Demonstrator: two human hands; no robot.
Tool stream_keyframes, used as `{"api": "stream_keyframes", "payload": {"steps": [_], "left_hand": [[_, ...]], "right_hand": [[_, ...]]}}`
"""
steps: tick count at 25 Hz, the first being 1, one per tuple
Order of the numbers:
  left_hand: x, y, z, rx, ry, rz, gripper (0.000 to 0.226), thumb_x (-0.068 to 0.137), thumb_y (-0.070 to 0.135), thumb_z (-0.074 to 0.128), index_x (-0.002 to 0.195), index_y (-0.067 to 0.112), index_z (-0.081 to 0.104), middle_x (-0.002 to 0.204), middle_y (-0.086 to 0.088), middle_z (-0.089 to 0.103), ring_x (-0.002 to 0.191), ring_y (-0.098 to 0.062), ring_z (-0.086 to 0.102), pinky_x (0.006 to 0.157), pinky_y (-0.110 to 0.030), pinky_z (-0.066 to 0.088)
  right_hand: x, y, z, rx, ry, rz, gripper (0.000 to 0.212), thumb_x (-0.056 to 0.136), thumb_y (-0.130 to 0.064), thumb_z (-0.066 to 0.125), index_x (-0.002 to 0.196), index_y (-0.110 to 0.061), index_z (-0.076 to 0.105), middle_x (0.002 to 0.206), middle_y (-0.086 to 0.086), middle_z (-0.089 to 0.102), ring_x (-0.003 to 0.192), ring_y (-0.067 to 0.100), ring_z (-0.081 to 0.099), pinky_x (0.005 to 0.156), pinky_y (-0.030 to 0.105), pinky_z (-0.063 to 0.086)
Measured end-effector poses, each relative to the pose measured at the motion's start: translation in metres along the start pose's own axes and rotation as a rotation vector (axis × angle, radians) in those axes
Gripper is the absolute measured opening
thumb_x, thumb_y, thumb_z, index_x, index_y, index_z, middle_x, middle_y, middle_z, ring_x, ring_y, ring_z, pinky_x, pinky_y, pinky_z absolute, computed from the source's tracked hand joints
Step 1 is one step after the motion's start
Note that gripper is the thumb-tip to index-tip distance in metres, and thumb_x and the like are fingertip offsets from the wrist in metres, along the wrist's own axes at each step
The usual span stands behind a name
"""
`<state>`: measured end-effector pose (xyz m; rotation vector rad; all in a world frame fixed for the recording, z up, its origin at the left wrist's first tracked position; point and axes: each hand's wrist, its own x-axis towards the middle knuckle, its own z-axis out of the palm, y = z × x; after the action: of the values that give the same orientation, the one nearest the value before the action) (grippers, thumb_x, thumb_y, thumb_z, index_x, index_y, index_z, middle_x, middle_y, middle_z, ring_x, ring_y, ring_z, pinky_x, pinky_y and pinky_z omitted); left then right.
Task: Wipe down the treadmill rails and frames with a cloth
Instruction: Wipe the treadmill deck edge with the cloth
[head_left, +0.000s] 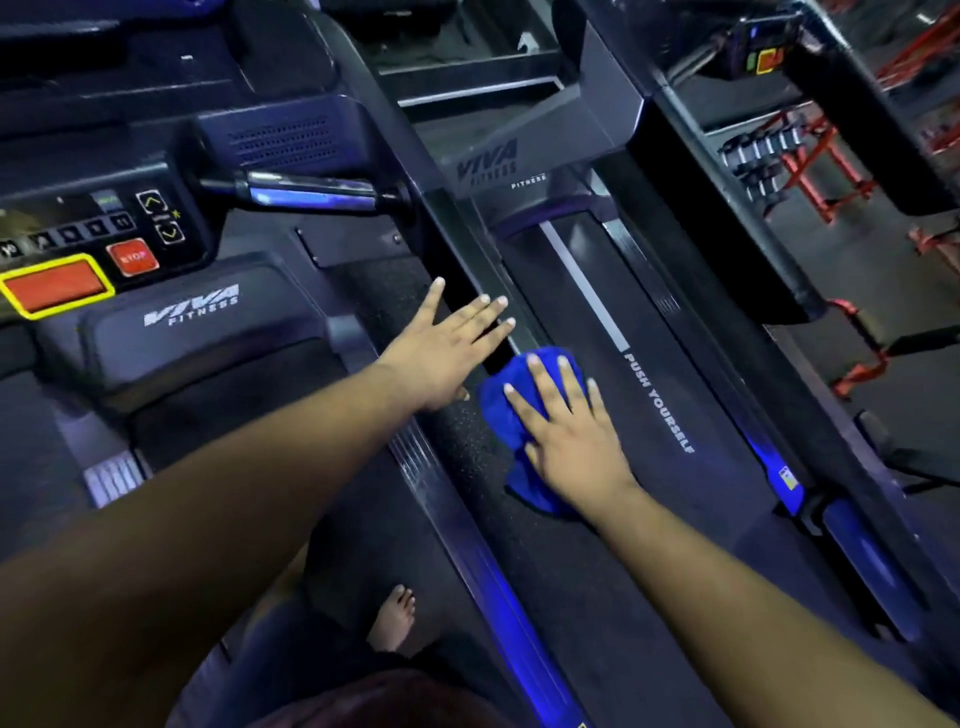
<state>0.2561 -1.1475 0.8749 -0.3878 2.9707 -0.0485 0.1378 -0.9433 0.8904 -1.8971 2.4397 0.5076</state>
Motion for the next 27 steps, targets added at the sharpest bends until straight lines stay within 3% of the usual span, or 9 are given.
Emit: {"api": "stream_keyframes", "payload": {"steps": [4,7,9,14,17,20,24,27], "left_hand": [[-0.011,0.003,0.003,-0.087,-0.036,-0.154,0.111,0.083,0.041,0.071,0.157,0.016,-0.009,0.166,-0.005,-0.013,0.153,-0.019,-0.002,0.115,-0.069,-0.002],[-0.023,0.004,0.012,-0.108,-0.042,-0.155,0.115,0.082,0.037,0.073,0.156,0.017,-0.013,0.165,-0.005,-0.016,0.153,-0.019,-0.004,0.114,-0.069,-0.004],[-0.026,0.007,0.017,-0.107,-0.039,-0.1,0.117,0.081,0.039,0.073,0.155,0.017,-0.014,0.165,-0.005,-0.017,0.153,-0.02,-0.005,0.113,-0.068,-0.004],[-0.016,0.008,0.021,-0.149,0.013,-0.071,0.117,0.08,0.042,0.073,0.156,0.016,-0.012,0.165,-0.006,-0.016,0.153,-0.02,-0.005,0.114,-0.069,-0.002],[-0.018,0.014,0.026,-0.174,0.028,-0.068,0.117,0.081,0.043,0.072,0.156,0.016,-0.013,0.164,-0.007,-0.02,0.153,-0.021,-0.008,0.113,-0.069,-0.002],[-0.023,0.022,0.025,-0.225,0.004,-0.05,0.115,0.084,0.044,0.07,0.155,0.016,-0.015,0.163,-0.007,-0.024,0.152,-0.021,-0.012,0.114,-0.07,-0.002],[-0.021,0.037,0.015,-0.222,0.032,-0.033,0.112,0.085,0.046,0.067,0.155,0.015,-0.015,0.163,-0.006,-0.024,0.152,-0.021,-0.014,0.114,-0.07,-0.003],[-0.025,0.045,0.01,-0.228,0.021,-0.03,0.111,0.085,0.046,0.067,0.156,0.016,-0.013,0.163,-0.006,-0.023,0.152,-0.021,-0.013,0.113,-0.069,-0.004]], "right_hand": [[0.042,-0.027,-0.009,-0.291,-0.109,-0.053,0.06,0.098,-0.034,0.044,0.155,-0.023,0.027,0.166,0.006,-0.014,0.15,0.041,-0.013,0.112,0.07,0.015],[-0.028,-0.022,0.011,-0.56,-0.279,-0.291,0.055,0.102,-0.031,0.033,0.154,-0.012,0.027,0.165,0.014,-0.006,0.15,0.037,-0.014,0.11,0.075,-0.003],[-0.06,-0.007,0.013,-0.514,-0.29,-0.328,0.054,0.101,-0.029,0.036,0.153,-0.012,0.032,0.166,0.011,-0.003,0.152,0.033,-0.012,0.11,0.074,-0.008],[0.008,-0.006,-0.002,-0.236,-0.034,-0.112,0.068,0.091,-0.032,0.054,0.154,-0.027,0.03,0.167,-0.001,-0.003,0.153,0.03,-0.003,0.113,0.065,0.022],[-0.03,-0.003,0.013,-0.083,-0.01,0.027,0.076,0.085,-0.031,0.065,0.153,-0.033,0.031,0.167,0.0,0.004,0.152,0.032,0.012,0.111,0.057,0.034],[-0.102,0.006,0.03,-0.052,0.025,0.117,0.078,0.087,-0.038,0.069,0.153,-0.036,0.028,0.166,0.006,0.011,0.149,0.035,0.023,0.108,0.055,0.039],[-0.039,-0.001,0.01,0.113,0.003,0.19,0.081,0.091,-0.059,0.055,0.155,-0.044,0.007,0.167,0.004,0.002,0.151,0.032,0.018,0.107,0.06,0.039],[-0.021,-0.005,0.006,0.277,0.0,0.272,0.081,0.093,-0.052,0.055,0.154,-0.045,0.002,0.166,0.002,0.001,0.15,0.03,0.021,0.1,0.051,0.047]]}}
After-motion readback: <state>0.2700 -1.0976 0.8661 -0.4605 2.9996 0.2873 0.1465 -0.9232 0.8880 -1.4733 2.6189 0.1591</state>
